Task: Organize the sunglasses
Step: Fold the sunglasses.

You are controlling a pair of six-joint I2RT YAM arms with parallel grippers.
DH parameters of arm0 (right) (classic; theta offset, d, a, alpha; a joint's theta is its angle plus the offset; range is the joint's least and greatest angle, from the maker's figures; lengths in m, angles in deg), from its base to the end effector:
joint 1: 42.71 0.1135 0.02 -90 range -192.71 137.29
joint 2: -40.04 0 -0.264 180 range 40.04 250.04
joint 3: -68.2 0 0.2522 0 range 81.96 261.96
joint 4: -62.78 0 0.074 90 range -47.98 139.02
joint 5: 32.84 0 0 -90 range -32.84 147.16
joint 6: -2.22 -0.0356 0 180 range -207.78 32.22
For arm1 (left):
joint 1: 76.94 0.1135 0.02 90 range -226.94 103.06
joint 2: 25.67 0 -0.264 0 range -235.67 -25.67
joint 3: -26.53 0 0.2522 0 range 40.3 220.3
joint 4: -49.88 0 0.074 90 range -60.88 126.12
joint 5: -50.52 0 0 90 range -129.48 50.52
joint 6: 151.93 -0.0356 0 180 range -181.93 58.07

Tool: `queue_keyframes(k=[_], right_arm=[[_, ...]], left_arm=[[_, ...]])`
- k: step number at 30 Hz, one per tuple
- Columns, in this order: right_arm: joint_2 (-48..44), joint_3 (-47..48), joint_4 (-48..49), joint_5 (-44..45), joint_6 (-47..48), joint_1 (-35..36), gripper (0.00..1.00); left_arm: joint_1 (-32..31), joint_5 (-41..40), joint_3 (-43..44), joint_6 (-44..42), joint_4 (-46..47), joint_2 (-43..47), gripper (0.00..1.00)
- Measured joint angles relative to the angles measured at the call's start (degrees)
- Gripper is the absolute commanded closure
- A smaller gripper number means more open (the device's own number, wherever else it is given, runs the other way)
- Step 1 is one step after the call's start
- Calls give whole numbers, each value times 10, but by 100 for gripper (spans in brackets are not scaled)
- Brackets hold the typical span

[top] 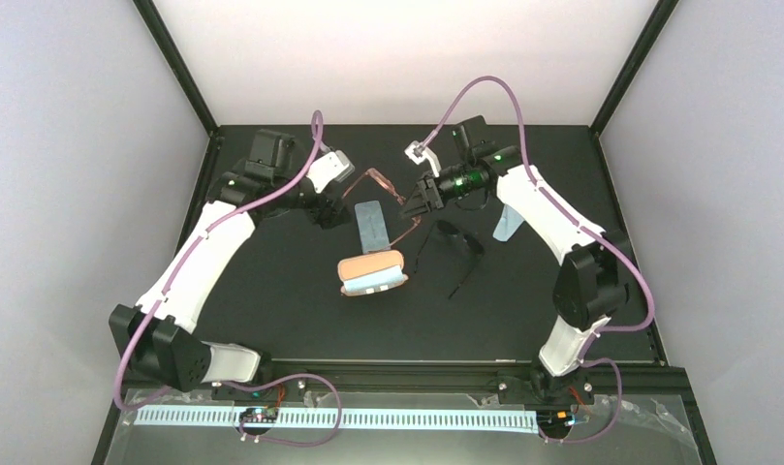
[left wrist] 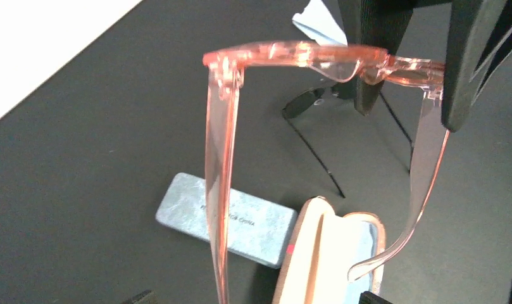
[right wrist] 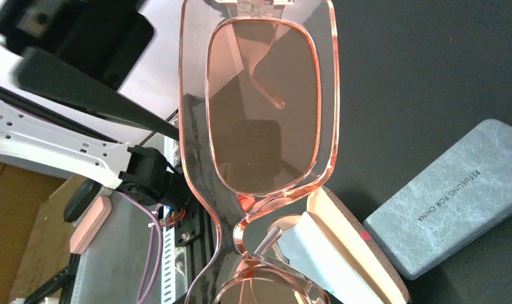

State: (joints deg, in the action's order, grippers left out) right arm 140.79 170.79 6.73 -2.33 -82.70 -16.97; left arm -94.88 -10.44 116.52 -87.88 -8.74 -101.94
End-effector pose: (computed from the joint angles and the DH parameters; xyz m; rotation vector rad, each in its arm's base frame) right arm 0.3246 0.1906 0.3063 -1.0370 2.1389 1.4495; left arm 0.2580 -0.1017 0.3556 1.0776 2.0196 -0.5220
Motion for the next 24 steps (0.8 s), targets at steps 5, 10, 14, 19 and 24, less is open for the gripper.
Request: queue_keyframes(k=[5,10,14,19,24], right_arm=[[-25,0,0,5,6,0,76],[-28,-5,8,13,1,0,76],[-36,-16,14,19,-7,0,77],[-47,-19,27,21,-16,0,77],[-47,-25,38,26,-17,0,78]], left_arm=[[2,60,3,7,-3,-29,18],[-5,113,24,29,-7,-64,19],[-30,132,43,44,-8,-75,19],[-57,164,51,67,-5,-87,19],[-73,218,74,91,6,-116,17]])
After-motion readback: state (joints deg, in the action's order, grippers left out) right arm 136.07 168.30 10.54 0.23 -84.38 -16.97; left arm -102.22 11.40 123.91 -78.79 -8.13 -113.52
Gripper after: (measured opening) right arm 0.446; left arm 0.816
